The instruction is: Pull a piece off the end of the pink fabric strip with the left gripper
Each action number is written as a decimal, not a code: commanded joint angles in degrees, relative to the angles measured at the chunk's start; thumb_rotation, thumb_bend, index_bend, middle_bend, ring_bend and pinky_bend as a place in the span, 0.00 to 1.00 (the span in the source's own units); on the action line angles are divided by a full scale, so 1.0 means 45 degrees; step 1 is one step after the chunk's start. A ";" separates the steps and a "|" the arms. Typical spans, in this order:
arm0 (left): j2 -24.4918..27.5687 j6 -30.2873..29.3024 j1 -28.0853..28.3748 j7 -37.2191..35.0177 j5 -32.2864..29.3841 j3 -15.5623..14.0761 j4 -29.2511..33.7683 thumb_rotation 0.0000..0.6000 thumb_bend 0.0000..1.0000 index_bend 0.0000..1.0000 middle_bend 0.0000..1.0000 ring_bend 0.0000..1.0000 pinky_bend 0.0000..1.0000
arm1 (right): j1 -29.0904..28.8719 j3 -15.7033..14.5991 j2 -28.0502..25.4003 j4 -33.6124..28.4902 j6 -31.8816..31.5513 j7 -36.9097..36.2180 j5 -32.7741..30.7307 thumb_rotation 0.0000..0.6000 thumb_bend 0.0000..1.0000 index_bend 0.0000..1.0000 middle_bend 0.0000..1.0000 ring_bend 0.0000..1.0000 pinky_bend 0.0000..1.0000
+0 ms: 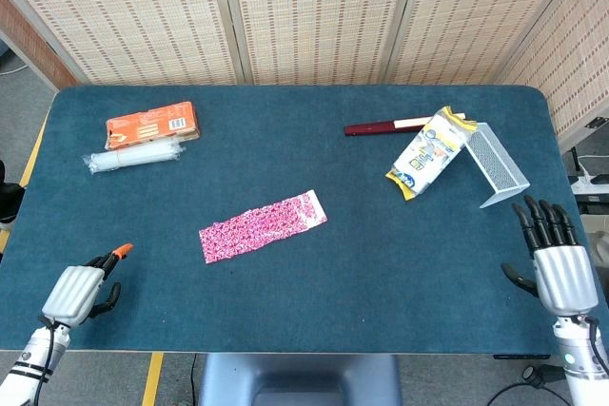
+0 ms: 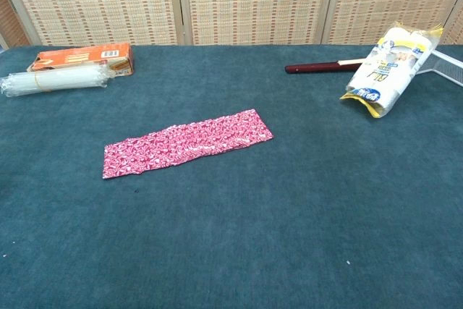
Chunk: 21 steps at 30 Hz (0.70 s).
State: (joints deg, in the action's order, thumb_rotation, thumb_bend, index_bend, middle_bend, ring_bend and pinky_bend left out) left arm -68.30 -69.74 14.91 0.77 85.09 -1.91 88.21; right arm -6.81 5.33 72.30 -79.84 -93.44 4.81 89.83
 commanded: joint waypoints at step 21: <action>-0.1879 0.2636 0.1949 0.2060 -0.0509 0.0643 -0.0175 1.00 0.79 0.00 0.73 0.74 0.77 | 0.0125 0.0399 0.0033 -0.0093 -0.0418 -0.1411 0.0084 1.00 0.58 0.00 0.00 0.00 0.10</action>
State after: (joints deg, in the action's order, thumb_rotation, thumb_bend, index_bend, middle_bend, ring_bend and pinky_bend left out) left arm -74.56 -62.43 20.55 7.63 84.61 -0.06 87.53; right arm -6.40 7.28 72.60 -80.35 -94.86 -0.57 89.69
